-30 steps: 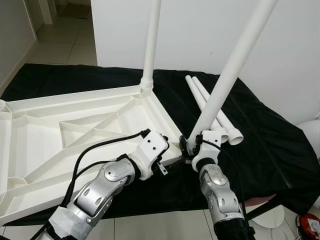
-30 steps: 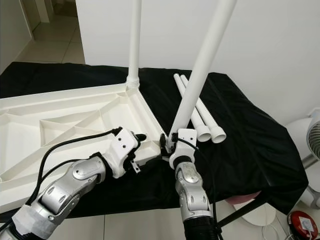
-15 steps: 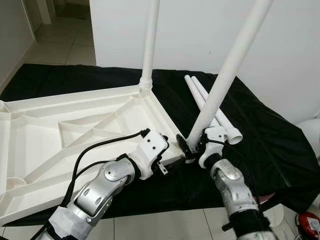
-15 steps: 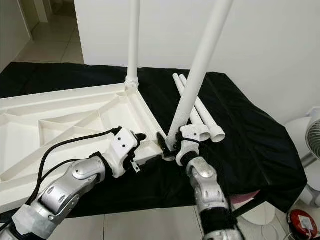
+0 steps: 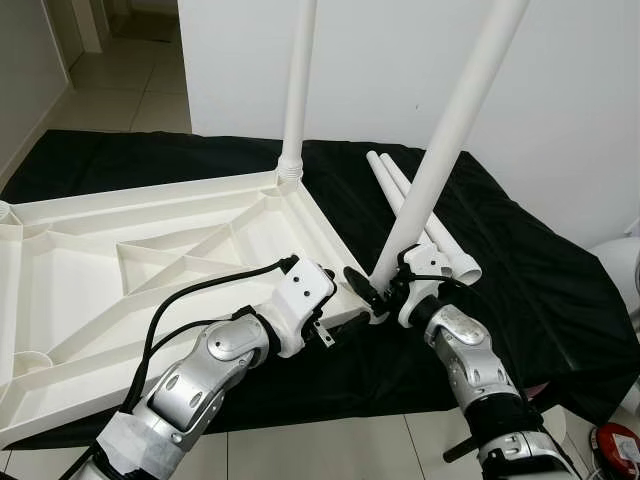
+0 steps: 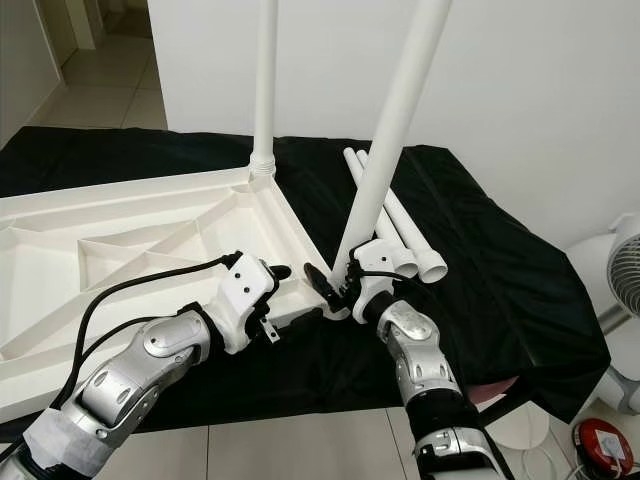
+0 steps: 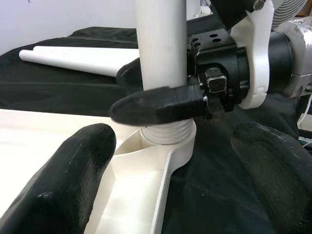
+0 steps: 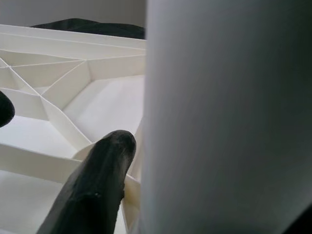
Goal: Building children table
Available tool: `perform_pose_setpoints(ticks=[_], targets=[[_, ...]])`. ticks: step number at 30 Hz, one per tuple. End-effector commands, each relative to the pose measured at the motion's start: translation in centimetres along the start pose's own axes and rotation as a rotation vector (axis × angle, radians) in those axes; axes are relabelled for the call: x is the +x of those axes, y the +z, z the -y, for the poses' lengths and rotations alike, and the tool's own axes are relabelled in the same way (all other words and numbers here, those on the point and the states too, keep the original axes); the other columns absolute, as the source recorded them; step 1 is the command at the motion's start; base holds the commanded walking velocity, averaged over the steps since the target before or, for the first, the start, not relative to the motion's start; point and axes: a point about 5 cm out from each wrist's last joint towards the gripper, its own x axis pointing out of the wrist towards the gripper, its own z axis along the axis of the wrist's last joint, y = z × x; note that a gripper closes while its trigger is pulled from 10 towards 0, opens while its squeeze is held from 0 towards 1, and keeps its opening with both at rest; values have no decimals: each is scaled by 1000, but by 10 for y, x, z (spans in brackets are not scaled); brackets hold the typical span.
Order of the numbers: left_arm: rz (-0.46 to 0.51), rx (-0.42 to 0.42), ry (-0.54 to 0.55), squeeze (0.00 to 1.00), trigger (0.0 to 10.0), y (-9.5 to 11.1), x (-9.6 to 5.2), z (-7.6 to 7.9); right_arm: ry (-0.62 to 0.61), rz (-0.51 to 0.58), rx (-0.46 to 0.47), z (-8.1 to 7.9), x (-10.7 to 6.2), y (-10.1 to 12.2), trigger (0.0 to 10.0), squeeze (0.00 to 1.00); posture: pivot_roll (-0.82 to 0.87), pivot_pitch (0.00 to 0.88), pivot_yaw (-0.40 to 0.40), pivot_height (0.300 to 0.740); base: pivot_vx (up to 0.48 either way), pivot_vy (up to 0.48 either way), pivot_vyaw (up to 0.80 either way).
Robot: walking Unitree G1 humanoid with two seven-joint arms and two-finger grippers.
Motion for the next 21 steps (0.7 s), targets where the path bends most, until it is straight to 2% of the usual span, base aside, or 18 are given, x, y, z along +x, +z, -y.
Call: perform_pose_setpoints(ticks=[1, 10, 11, 12, 15, 17, 21], targets=[[-3, 9, -91, 0, 10000, 2, 0, 4, 43, -33, 14, -5, 0, -8, 0, 0, 17, 0, -105, 740, 0, 0, 0], [-1, 10, -88, 0, 10000, 3, 1, 4, 64, -55, 43, -4, -5, -16, 0, 0, 11, 0, -106, 740, 0, 0, 0], [1, 11, -89, 0, 10000, 3, 1, 4, 50, -62, 47, -3, -5, -18, 4000, 0, 11, 0, -106, 740, 0, 0, 0], [1, 12, -90, 0, 10000, 3, 2, 4, 24, -67, 50, -2, -5, -18, 10000, 0, 11, 0, -106, 740, 0, 0, 0], [1, 13, -92, 0, 10000, 3, 2, 4, -44, -61, 84, -1, -3, -18, 10000, 0, 12, 0, -105, 740, 0, 0, 0], [1, 13, -92, 0, 10000, 3, 2, 4, -44, -61, 84, -1, -3, -18, 10000, 0, 12, 0, -105, 740, 0, 0, 0], [1, 12, -97, 0, 10000, 3, 2, 6, -163, -96, 80, 1, -1, -21, 10000, 0, 11, 0, -104, 740, 0, 0, 0]])
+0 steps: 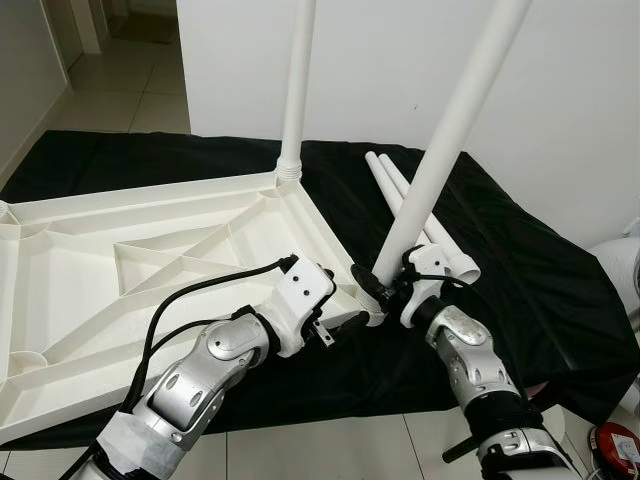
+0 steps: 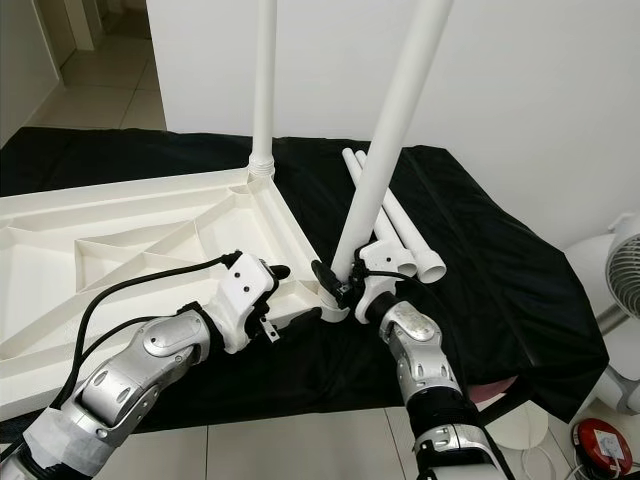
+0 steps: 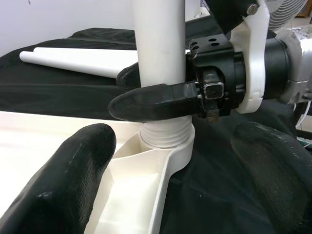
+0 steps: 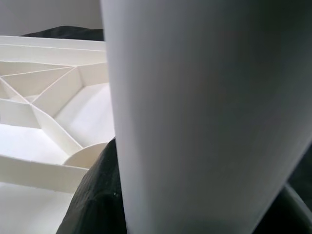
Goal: Building children table
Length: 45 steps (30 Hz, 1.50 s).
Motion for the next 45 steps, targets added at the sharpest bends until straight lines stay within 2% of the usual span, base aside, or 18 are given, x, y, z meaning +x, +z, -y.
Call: perform_pose_setpoints(ticks=[1, 2, 4, 5, 6, 7, 8, 9, 10, 17, 20, 28, 29, 30, 40, 43, 44, 45], targets=[[0, 17, -100, 0, 10000, 2, 1, 6, -66, -85, 21, 1, -3, -15, 10000, 0, 11, 0, -104, 740, 0, 0, 0], [0, 17, -100, 0, 10000, 2, 1, 6, -66, -85, 21, 1, -3, -15, 10000, 0, 11, 0, -104, 740, 0, 0, 0], [-1, 15, -105, 0, 10000, 2, 2, 7, -194, -98, 47, 3, 0, -14, 10000, 0, 12, 0, -105, 740, 0, 0, 0], [-1, 15, -105, 0, 10000, 2, 2, 7, -194, -98, 47, 3, 0, -14, 10000, 0, 12, 0, -105, 740, 0, 0, 0], [0, 14, -106, 0, 10000, 2, 2, 7, -258, -98, 63, 4, 1, -14, 10000, 0, 11, 0, -104, 740, 0, 0, 0], [0, 14, -106, 0, 10000, 2, 2, 7, -258, -98, 63, 4, 1, -14, 10000, 0, 11, 0, -104, 740, 0, 0, 0], [0, 14, -108, 0, 10000, 2, 2, 7, -341, -100, 65, 4, 2, -13, 10000, 0, 7, 0, -100, 740, 0, 0, 0], [0, 14, -108, 0, 10000, 2, 2, 7, -341, -100, 65, 4, 2, -13, 10000, 0, 7, 0, -100, 740, 0, 0, 0], [0, 15, -110, 0, 10000, 2, 2, 8, -406, -104, 70, 2, 3, -13, 10000, 0, 4, 0, -98, 740, 0, 0, 0], [3, 14, -116, 0, 10000, 3, 6, 8, -656, -87, 78, -12, 11, -13, 10000, 0, -5, 0, -90, 740, 0, 0, 0], [5, 15, -116, 0, 10000, 3, 6, 8, -699, -77, 84, -14, 12, -10, 10000, 0, -5, 0, -89, 740, 0, 0, 0], [5, 27, -97, 0, 10000, 4, 6, 1, -690, -61, 77, -11, 11, -6, 10000, 0, -1, 0, -96, 740, 0, 0, 0], [7, 28, -91, 0, 10000, 5, 7, -1, -685, -53, 89, -11, 10, -5, 10000, 996, -3, 0, -96, 740, 0, 0, 0], [10, 33, -84, 0, 10000, 6, 8, -3, -688, -44, 88, -11, 10, -4, 10000, 1000, -4, 0, -99, 740, 0, 0, 0], [27, 40, -55, 0, 10000, 10, 10, -8, -686, 2, 59, -9, 4, 1, 10000, 1000, 8, 0, -116, 740, 0, 0, 0], [30, 39, -41, 0, 10000, 10, 9, -9, -651, 31, 56, -11, 0, 2, 10000, 1000, 12, 0, -118, 740, 0, 0, 0], [31, 36, -38, 0, 10000, 10, 9, -9, -620, 50, 58, -13, -1, 3, 10000, 0, 12, 0, -116, 740, 0, 0, 0], [31, 36, -38, 0, 10000, 10, 9, -9, -620, 50, 58, -13, -1, 3, 10000, 0, 12, 0, -116, 740, 0, 0, 0]])
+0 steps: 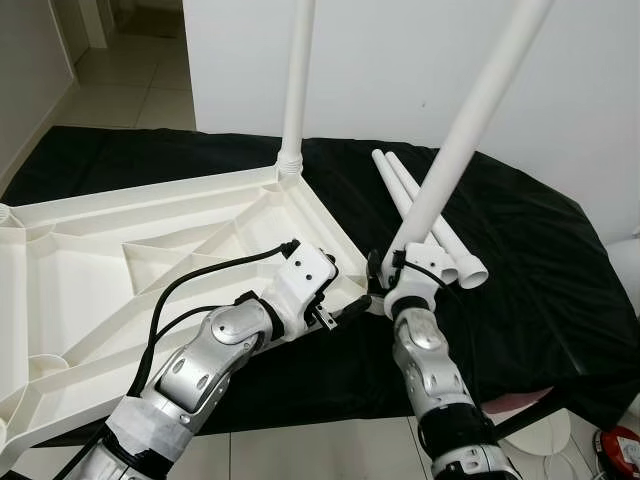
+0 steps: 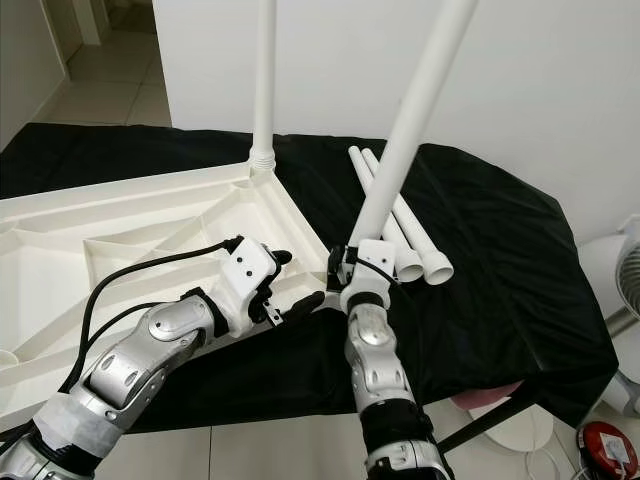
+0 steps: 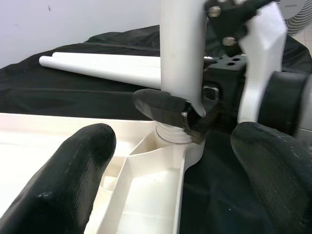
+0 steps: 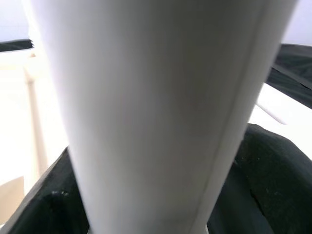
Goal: Building children table
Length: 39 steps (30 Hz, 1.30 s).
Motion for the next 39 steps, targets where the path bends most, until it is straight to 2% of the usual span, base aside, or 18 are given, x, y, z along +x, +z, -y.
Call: perform_pose_setpoints(ticks=[1, 3, 7, 8, 11, 12, 14, 16, 18, 19, 20, 22, 23, 33, 34, 39], targets=[[5, 14, -69, 0, 10000, 2, 1, 4, 2, 6, 3, 3, -2, 0, 10000, 0, 12, 0, -116, 740, 0, 0, 0], [10, 8, -57, 0, 10000, 4, 1, 1, 68, 59, 28, 6, -14, 2, 10000, 0, 3, 0, -108, 740, 0, 0, 0], [21, -2, -53, 0, 10000, 6, 2, 0, 87, 75, 36, 9, -23, 3, 10000, 0, -3, 0, -103, 740, 0, 0, 0], [31, -11, -53, 0, 10000, 8, 2, -1, 98, 93, 48, 13, -32, 3, 10000, 0, -6, 0, -100, 740, 0, 0, 0], [34, -12, -53, 0, 10000, 8, 2, -1, 102, 103, 52, 14, -36, 4, 10000, 0, -7, 0, -100, 740, 0, 0, 0], [37, -12, -54, 0, 10000, 9, 2, -2, 124, 126, 62, 15, -45, 6, 10000, 0, -11, 0, -98, 740, 0, 0, 0], [37, -12, -54, 0, 10000, 9, 2, -2, 124, 126, 62, 15, -45, 6, 10000, 0, -11, 0, -98, 740, 0, 0, 0], [48, -25, -44, 0, 10000, 11, 0, -4, 147, 134, 70, 17, -59, 7, 10000, 0, -12, 0, -107, 740, 0, 0, 0], [48, -25, -44, 0, 10000, 11, 0, -4, 147, 134, 70, 17, -59, 7, 10000, 0, -12, 0, -107, 740, 0, 0, 0], [53, -34, -38, 0, 10000, 12, -1, -6, 154, 133, 69, 19, -64, 6, 10000, 0, -12, 0, -107, 740, 0, 0, 0], [62, -51, -25, 0, 10000, 13, -2, -9, 183, 120, 58, 20, -71, 3, 4627, 0, -13, 0, -110, 740, 0, 0, 0], [62, -51, -25, 0, 10000, 13, -2, -9, 183, 120, 58, 20, -71, 3, 4627, 0, -13, 0, -110, 740, 0, 0, 0], [71, -66, -6, 0, 10000, 14, -4, -13, 204, 107, 46, 23, -76, -1, 0, 0, -14, 0, -119, 740, 0, 0, 0], [101, -120, 39, 0, 10000, 18, -9, -19, 319, 46, 51, 23, -84, -12, 0, 0, -15, 0, -129, 740, 0, 0, 0], [96, -124, 58, 0, 10000, 18, -10, -22, 364, 19, 76, 21, -84, -12, 10000, 0, -16, 0, -129, 740, 0, 0, 0], [87, -119, 111, 0, 10000, 20, -10, -29, 462, -21, 147, 19, -79, -9, 10000, 0, 1, 0, -131, 740, 0, 0, 0]])
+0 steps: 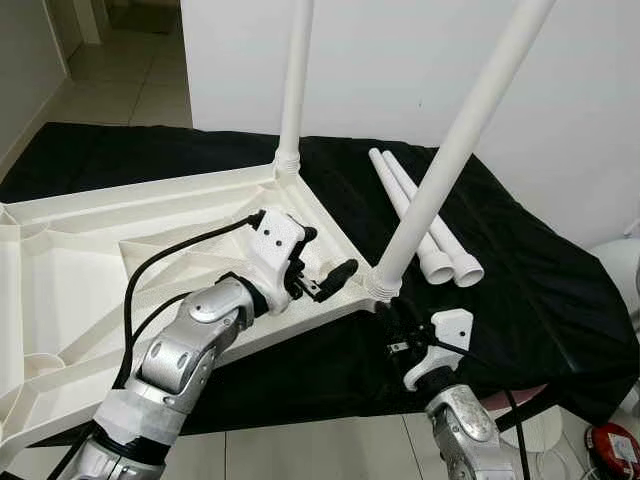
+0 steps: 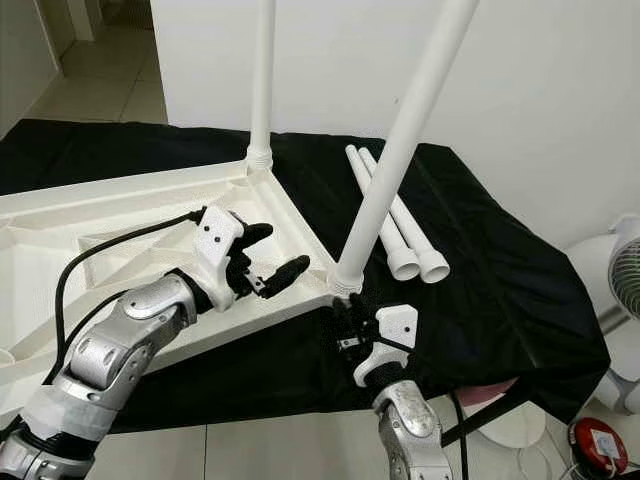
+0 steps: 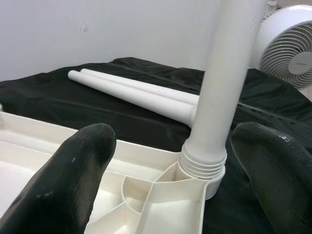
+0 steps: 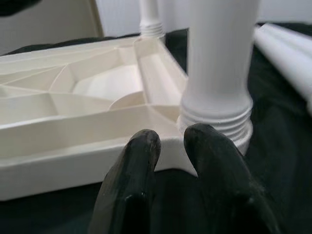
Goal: Building children table
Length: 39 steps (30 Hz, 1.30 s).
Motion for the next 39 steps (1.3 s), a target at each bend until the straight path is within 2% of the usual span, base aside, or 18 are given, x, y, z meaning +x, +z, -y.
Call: perform_pose_setpoints(ticks=[1, 6, 7, 11, 13, 14, 18, 23, 25, 28, 34, 37, 39], targets=[[0, 5, 38, 0, 10000, 3, 1, -1, 39, -5, 31, 2, 2, 4, 10000, 0, 1, 0, -131, 740, 0, 0, 0], [-35, 40, 130, 0, 10000, 3, -5, -11, 106, -30, 67, 16, 9, 11, 10000, 0, 5, 0, -132, 740, 0, 0, 0], [-35, 40, 130, 0, 10000, 3, -5, -11, 106, -30, 67, 16, 9, 11, 10000, 0, 5, 0, -132, 740, 0, 0, 0], [-62, 27, 112, 0, 10000, 5, -7, -10, 155, -41, 74, 33, 18, 19, 10000, 0, 8, 0, -135, 740, 0, 0, 0], [-62, 27, 112, 0, 10000, 5, -7, -10, 155, -41, 74, 33, 18, 19, 10000, 0, 8, 0, -135, 740, 0, 0, 0], [-71, 48, 111, 0, 10000, 5, -6, -10, 170, -46, 77, 36, 21, 22, 10000, 0, 12, 0, -138, 740, 0, 0, 0], [-89, 63, 119, 0, 10000, 7, -8, -9, 205, -61, 28, 56, 31, 34, 10000, 0, 1, 0, -143, 740, 0, 0, 0], [-111, 74, 137, 0, 10000, 2, -7, -10, 206, -73, -6, 64, 37, 35, 10000, 0, 4, 0, -136, 740, 0, 0, 0], [-123, 41, 149, 0, 10000, -2, -5, -7, 184, -57, -35, 67, 45, 36, 10000, 0, 2, 0, -133, 740, 0, 0, 0], [-148, 25, 161, 0, 10000, -6, -5, -7, 187, -39, -41, 64, 52, 39, 10000, 0, 8, 0, -133, 740, 0, 0, 0], [-181, 3, 198, 0, 10000, -11, -6, -12, 214, -19, -21, 51, 53, 36, 10000, 0, 19, 0, -135, 740, 0, 0, 0], [-235, 9, 212, 0, 10000, -19, -8, -16, 256, 16, 31, 30, 51, 35, 10000, 0, 24, 0, -134, 740, 0, 0, 0], [-250, 10, 215, 0, 10000, -21, -8, -17, 263, 26, 42, 25, 50, 35, 10000, 0, 24, 0, -134, 740, 0, 0, 0]])
